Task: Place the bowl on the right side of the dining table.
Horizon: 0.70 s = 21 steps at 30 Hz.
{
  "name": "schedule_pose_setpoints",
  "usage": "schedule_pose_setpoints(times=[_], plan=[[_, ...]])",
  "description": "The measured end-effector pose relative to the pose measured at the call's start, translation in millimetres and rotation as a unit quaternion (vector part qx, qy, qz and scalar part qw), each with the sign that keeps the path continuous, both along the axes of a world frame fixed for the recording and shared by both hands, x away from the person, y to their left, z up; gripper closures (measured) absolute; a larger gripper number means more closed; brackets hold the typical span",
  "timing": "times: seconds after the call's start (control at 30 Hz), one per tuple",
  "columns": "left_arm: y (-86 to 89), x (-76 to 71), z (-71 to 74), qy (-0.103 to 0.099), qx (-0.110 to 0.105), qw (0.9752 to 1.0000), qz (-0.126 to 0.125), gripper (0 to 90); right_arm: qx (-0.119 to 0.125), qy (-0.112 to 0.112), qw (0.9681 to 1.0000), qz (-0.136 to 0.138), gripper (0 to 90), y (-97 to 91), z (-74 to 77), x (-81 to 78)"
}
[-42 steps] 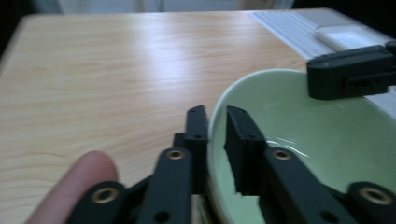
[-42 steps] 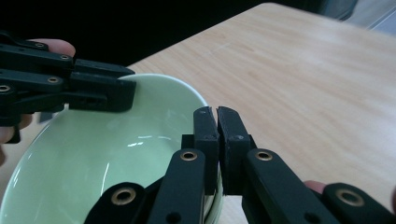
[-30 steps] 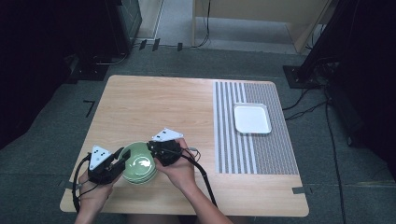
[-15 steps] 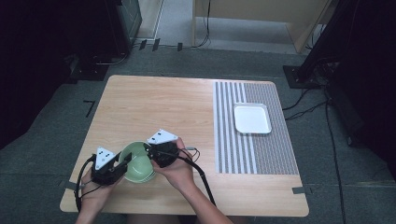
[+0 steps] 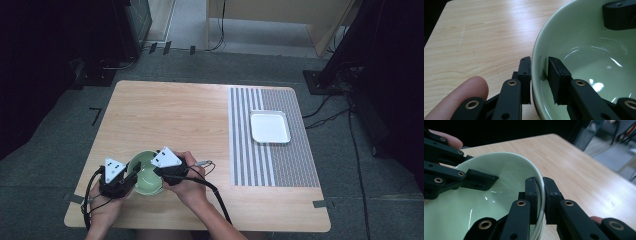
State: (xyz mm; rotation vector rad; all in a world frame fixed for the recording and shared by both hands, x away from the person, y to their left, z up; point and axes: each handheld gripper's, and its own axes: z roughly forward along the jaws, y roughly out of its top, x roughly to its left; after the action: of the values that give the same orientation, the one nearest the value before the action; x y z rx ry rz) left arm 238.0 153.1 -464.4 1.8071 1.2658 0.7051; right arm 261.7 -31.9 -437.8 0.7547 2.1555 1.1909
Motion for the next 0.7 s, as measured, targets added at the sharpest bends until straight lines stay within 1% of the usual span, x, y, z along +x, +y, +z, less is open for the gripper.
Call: schedule_pose_setpoints(times=[0.03,0.1,0.13,0.17,0.23,0.37,0.53,0.57,0.6,0.63,0.67,0.7], plan=[[-0.6,0.9,1.0,-0.001,-0.004,1.0000,-0.001,73.0,-0.001,-0.017,0.9999,-0.002,84.3,-0.1,-0.2,-2.8],[-0.6,1.4,1.4,-0.001,-0.005,1.0000,-0.002,72.9,0.000,-0.022,0.9998,-0.002,84.3,-0.5,-0.3,-3.7],[-0.4,2.3,1.8,-0.003,-0.011,0.9999,-0.002,73.3,0.004,-0.035,0.9994,-0.003,84.3,-1.7,-1.5,-5.4],[0.0,2.4,2.8,-0.002,-0.011,0.9999,-0.002,74.3,0.006,-0.038,0.9993,-0.003,84.3,-1.9,-1.9,-5.5],[2.3,3.0,4.8,-0.001,-0.023,0.9997,-0.003,76.2,0.014,-0.040,0.9991,-0.007,84.3,-2.0,-2.3,-6.1],[6.5,2.4,7.7,-0.006,-0.034,0.9993,-0.015,79.0,0.020,-0.047,0.9987,-0.002,84.3,-3.6,-0.3,-6.2],[8.7,0.3,11.5,-0.016,-0.037,0.9989,-0.023,81.5,0.029,-0.044,0.9986,0.003,84.3,-6.5,1.7,-4.3],[8.7,-0.9,12.3,-0.022,-0.038,0.9988,-0.022,82.0,0.041,-0.033,0.9986,0.001,84.2,-9.6,2.7,-1.9],[6.5,-2.8,14.0,-0.033,-0.030,0.9988,-0.020,82.0,0.049,-0.023,0.9985,0.002,84.2,-11.3,3.2,-0.7],[5.6,-3.4,14.2,-0.038,-0.027,0.9987,-0.020,82.1,0.050,-0.023,0.9985,0.001,84.2,-11.9,3.4,-0.6],[5.2,-4.0,14.2,-0.040,-0.024,0.9987,-0.020,82.1,0.045,-0.028,0.9986,-0.002,84.0,-11.8,3.8,-1.4],[5.3,-4.2,13.8,-0.042,-0.026,0.9986,-0.019,82.2,0.039,-0.029,0.9988,-0.006,84.0,-10.7,4.3,-2.8]])
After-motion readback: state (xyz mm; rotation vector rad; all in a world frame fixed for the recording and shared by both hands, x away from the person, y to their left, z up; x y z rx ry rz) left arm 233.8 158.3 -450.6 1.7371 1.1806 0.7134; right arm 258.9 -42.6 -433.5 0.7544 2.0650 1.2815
